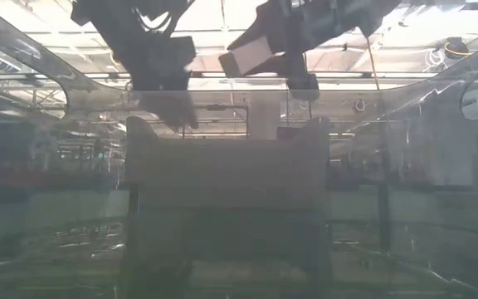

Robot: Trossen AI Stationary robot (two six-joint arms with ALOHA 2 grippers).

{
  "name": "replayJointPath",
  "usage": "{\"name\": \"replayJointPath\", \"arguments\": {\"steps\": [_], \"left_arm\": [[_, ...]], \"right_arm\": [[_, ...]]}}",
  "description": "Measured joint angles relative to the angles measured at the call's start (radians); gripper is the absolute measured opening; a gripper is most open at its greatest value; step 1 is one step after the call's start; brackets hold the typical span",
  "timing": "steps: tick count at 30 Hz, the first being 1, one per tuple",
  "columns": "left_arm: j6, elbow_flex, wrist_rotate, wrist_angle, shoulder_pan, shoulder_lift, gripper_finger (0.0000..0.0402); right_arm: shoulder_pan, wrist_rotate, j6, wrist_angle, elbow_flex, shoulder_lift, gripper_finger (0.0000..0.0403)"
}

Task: Sort & place blocks by color
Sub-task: Put the top left light brown block into the gray bin

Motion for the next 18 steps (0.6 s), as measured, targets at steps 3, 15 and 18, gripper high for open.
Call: {"name": "replayJointPath", "arguments": {"steps": [3,15,18], "left_arm": [[-0.008,0.000,-0.002,-0.073,0.019,0.000,0.0300],[-0.150,0.000,0.017,-0.135,0.031,0.000,0.0276],[-0.202,0.000,0.043,-0.136,0.027,0.000,0.0275]], "right_arm": [[0.036,0.034,0.008,-0.037,0.000,0.001,0.0114],[0.119,0.162,-0.042,-0.099,0.000,0.006,0.0159],[0.117,0.164,-0.104,-0.096,0.000,0.006,0.0159]]}}
